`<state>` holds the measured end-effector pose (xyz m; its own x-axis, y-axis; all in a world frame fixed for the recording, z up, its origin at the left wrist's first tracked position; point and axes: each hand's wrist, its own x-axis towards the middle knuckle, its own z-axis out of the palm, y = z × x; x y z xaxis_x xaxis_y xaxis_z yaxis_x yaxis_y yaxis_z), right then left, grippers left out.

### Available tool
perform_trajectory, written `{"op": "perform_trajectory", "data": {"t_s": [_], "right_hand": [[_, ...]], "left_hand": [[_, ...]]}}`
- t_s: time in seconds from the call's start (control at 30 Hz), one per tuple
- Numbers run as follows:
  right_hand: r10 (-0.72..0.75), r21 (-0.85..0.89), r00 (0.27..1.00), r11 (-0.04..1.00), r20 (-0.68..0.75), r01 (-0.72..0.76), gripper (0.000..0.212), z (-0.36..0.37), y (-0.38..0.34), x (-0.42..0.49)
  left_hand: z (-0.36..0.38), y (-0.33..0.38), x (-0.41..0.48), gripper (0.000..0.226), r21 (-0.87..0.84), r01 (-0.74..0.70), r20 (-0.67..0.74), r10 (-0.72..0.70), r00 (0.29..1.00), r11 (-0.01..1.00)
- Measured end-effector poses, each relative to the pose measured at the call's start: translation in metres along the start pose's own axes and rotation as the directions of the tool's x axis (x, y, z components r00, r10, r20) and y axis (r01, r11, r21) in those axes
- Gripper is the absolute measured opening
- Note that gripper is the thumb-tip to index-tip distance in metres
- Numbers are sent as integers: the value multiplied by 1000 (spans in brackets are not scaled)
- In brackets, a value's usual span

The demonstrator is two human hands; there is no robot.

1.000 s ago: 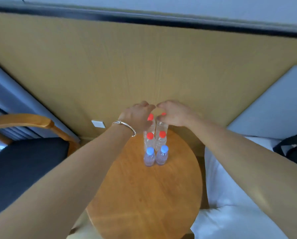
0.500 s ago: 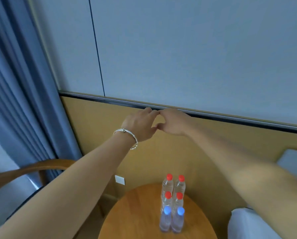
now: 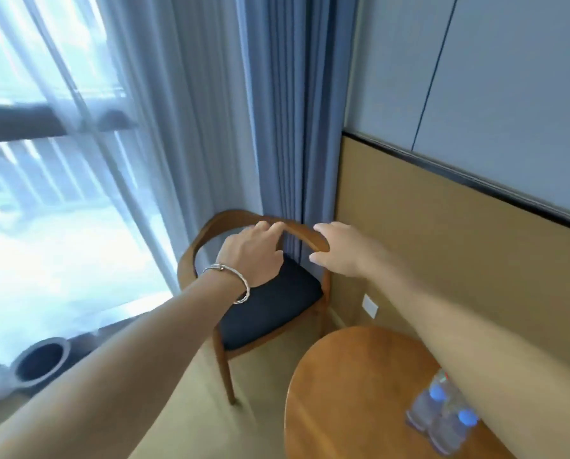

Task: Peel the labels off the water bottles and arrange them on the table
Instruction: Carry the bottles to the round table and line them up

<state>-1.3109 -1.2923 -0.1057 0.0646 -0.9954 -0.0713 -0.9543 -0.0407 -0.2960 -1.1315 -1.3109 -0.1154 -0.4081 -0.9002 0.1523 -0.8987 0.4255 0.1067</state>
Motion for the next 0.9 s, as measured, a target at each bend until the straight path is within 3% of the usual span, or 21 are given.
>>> {"op": "perform_trajectory", "data": {"t_s": [0.23, 0.5, 0.7, 0.9], "right_hand": [[-285, -53, 951, 955, 119, 293, 65, 50, -171, -5], [-400, -161, 894, 887, 202, 433, 63, 134, -401, -1], [-581, -75, 746, 771, 326, 633, 57, 249, -590, -21], [-616, -39, 645, 709, 452, 704, 50, 317, -669, -21]], "left_hand": [[-27, -151, -118, 52, -55, 323, -71, -327, 942, 945], [-35, -347, -288, 54, -67, 532, -33, -534, 845, 844], [-55, -475, -412, 57, -49, 693, 2, -694, 720, 719], [-38, -550, -482, 45, -84, 780, 94, -774, 626, 620]]}}
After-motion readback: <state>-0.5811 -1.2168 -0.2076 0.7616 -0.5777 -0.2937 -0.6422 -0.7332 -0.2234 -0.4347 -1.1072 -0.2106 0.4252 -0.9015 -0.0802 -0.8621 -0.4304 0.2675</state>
